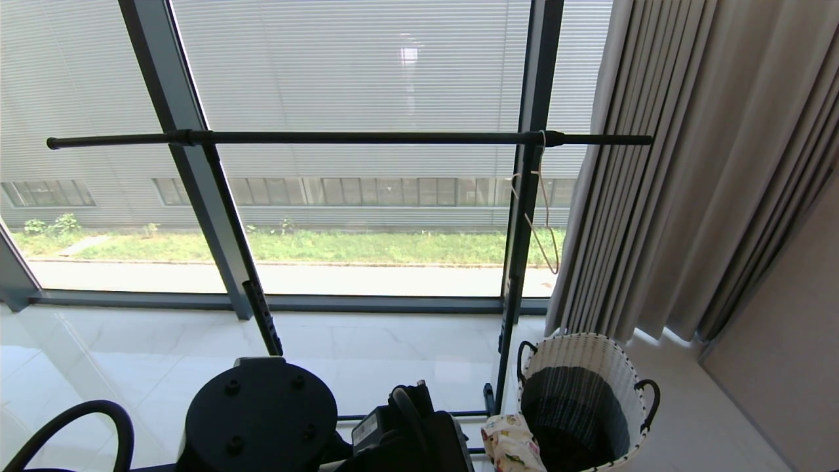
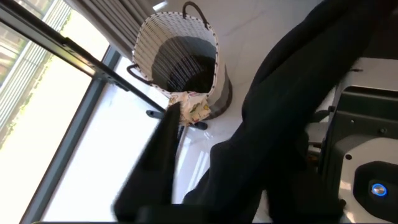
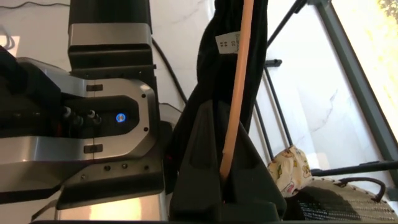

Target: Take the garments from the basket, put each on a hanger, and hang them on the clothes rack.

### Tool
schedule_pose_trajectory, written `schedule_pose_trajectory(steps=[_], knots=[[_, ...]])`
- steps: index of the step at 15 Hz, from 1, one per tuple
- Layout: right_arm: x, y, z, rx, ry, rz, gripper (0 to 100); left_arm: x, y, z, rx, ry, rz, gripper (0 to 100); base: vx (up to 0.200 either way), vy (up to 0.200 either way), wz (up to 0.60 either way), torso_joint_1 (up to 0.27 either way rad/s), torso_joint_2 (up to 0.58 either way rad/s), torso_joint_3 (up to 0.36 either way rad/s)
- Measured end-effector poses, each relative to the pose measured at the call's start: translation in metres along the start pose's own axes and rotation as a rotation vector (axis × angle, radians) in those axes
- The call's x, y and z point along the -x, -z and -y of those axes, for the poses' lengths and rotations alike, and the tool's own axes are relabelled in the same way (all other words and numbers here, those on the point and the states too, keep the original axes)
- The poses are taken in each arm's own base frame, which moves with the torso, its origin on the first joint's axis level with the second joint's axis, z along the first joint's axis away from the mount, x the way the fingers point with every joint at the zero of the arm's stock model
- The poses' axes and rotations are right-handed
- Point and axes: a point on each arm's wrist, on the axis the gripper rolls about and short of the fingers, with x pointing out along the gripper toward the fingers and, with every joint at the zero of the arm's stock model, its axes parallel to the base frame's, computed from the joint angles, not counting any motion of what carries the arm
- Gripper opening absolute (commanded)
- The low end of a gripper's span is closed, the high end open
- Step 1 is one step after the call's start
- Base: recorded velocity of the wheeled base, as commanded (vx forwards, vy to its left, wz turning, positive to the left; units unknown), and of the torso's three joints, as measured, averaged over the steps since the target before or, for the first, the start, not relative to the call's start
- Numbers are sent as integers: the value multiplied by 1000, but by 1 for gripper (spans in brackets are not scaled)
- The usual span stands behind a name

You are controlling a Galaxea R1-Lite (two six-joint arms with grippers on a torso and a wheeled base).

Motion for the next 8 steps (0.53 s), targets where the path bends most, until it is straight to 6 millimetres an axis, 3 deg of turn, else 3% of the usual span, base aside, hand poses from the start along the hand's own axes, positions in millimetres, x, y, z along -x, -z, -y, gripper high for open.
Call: schedule_pose_trajectory(steps=[4, 5, 8], knots=[[0, 0, 0, 3, 27, -6, 0, 0, 1, 0, 2, -1, -4, 0, 0, 0, 0, 0, 0, 0], [0, 0, 0, 3, 38, -9, 100, 0, 1, 0, 3, -1, -4, 0, 0, 0, 0, 0, 0, 0], [0, 0, 1, 3, 52, -11, 100, 0, 2, 0, 4, -3, -7, 0, 0, 0, 0, 0, 0, 0]])
